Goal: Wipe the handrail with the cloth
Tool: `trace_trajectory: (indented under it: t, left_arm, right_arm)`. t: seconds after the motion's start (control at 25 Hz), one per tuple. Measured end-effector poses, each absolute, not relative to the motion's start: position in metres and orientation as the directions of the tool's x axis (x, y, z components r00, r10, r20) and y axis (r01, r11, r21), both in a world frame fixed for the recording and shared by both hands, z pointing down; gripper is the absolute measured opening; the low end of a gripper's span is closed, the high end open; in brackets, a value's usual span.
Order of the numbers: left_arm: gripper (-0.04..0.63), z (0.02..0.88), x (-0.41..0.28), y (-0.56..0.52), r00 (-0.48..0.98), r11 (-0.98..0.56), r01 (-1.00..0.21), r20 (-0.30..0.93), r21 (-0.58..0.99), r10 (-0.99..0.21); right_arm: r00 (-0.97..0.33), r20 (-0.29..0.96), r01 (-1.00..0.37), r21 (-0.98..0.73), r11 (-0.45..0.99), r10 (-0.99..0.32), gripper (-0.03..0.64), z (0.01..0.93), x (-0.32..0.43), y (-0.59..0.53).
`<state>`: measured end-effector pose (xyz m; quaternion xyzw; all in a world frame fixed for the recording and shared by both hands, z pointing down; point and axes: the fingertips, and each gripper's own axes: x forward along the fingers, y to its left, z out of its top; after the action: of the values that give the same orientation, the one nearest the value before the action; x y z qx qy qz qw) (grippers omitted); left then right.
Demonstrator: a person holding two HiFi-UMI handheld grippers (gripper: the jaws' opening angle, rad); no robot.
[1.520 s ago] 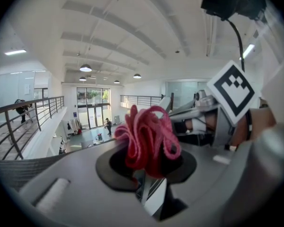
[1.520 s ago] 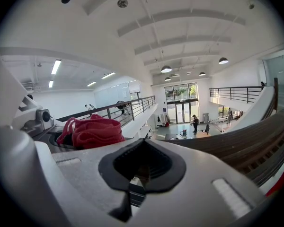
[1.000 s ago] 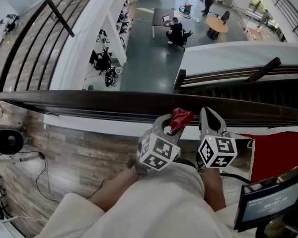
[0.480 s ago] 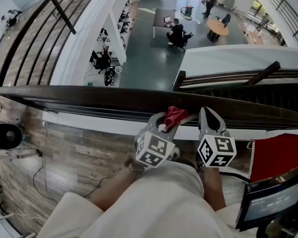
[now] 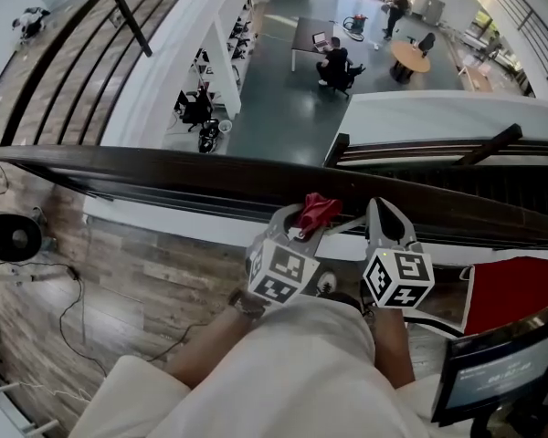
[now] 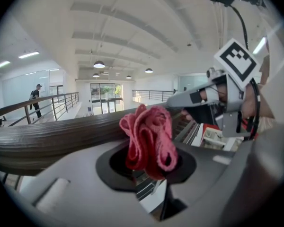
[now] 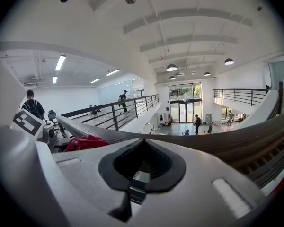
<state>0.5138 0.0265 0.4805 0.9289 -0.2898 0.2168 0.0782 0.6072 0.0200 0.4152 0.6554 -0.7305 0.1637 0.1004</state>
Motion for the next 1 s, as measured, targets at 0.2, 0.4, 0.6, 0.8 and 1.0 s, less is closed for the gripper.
trace_trajectory:
  t: [0.2, 0.4, 0.6, 0.8, 1.0]
  left_arm:
    - [0.120, 0.481, 0.499, 0.022, 0.734, -0.812, -0.583, 0.443, 0.021, -0.515]
    - [0.120, 0.487, 0.471, 0.020, 0.732, -0.799, -0.600, 0.433, 0.043, -0.526]
    - [0.120, 0.484, 0.462, 0.012, 0.722, -0.784, -0.619, 0.428, 0.048, -0.543]
    - [0.121, 0.482, 0.451, 0.007, 0.715, -0.777, -0.627, 0.432, 0.047, -0.550]
    - [0.121, 0.480, 0.434, 0.001, 0.699, -0.759, -0.648, 0.435, 0.052, -0.567]
  right_arm:
    - [-0.140, 0.369, -0.989, -0.102, 0.109, -0.919, 0.003, 0.418, 0.585, 0.020]
    - [-0.135, 0.380, -0.990, -0.094, 0.107, -0.915, 0.003, 0.428, 0.562, 0.024]
    - [-0.133, 0.385, -0.990, -0.093, 0.105, -0.913, 0.003, 0.426, 0.560, 0.023]
    - [-0.137, 0.390, -0.990, -0.095, 0.109, -0.911, 0.003, 0.426, 0.551, 0.022]
    - [-0.152, 0.393, -0.988, -0.094, 0.124, -0.907, 0.003, 0.424, 0.539, 0.017]
